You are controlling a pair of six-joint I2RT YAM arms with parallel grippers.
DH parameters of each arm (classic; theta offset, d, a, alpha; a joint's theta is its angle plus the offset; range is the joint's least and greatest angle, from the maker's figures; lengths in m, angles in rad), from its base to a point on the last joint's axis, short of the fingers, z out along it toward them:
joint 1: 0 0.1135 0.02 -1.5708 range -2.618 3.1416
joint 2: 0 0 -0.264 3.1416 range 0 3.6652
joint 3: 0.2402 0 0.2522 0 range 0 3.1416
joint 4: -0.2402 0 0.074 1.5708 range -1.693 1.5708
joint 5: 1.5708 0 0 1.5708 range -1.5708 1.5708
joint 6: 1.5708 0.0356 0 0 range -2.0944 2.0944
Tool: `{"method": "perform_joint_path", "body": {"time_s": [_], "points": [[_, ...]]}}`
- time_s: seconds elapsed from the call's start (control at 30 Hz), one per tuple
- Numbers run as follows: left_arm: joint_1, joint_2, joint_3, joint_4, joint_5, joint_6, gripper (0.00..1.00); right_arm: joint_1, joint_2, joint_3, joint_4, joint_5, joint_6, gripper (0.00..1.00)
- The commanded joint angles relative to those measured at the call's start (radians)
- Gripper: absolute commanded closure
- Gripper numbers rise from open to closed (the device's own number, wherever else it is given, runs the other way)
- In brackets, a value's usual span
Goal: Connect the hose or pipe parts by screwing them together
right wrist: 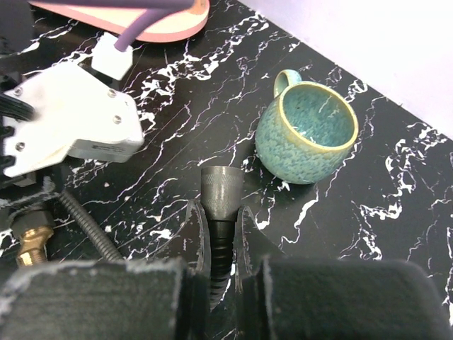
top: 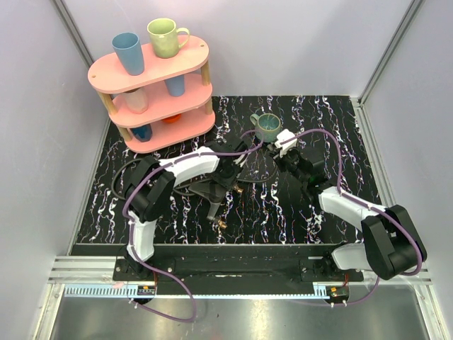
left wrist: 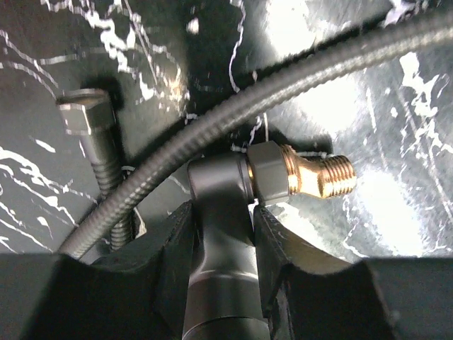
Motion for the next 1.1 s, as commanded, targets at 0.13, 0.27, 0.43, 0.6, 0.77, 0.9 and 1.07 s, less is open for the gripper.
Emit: {"method": "perform_joint_path", "body": {"time_s": [0.13, 0.27, 0.43, 0.6, 0.77, 0.9, 1.07], "points": [[0.022, -0.212, -0.228, 0.056, 0.028, -0.059, 1.0, -0.004, 0.05, 0.031, 0.043, -0.201, -0.013, 1.0], [0.054, -0.283, -0.301, 0.09, 0.025, -0.053, 1.0, 0.005, 0.08, 0.012, 0.065, -0.229, -0.011, 1.0], [0.091, -0.355, -0.302, 0.099, 0.033, -0.049, 1.0, 0.041, 0.08, 0.049, -0.026, -0.235, -0.091, 1.0], [0.143, -0.383, -0.249, 0.05, 0.057, -0.011, 1.0, 0.108, 0.104, 0.078, -0.087, -0.207, -0.184, 1.0], [0.16, -0.381, -0.18, 0.007, 0.12, 0.051, 1.0, 0.197, 0.153, 0.089, -0.096, -0.204, -0.287, 1.0], [0.162, -0.366, -0.16, -0.004, 0.128, 0.068, 1.0, 0.257, 0.19, 0.09, -0.077, -0.163, -0.342, 1.0], [0.162, -0.383, -0.219, 0.044, 0.142, 0.057, 1.0, 0.329, 0.21, 0.066, -0.023, -0.109, -0.405, 1.0]]}}
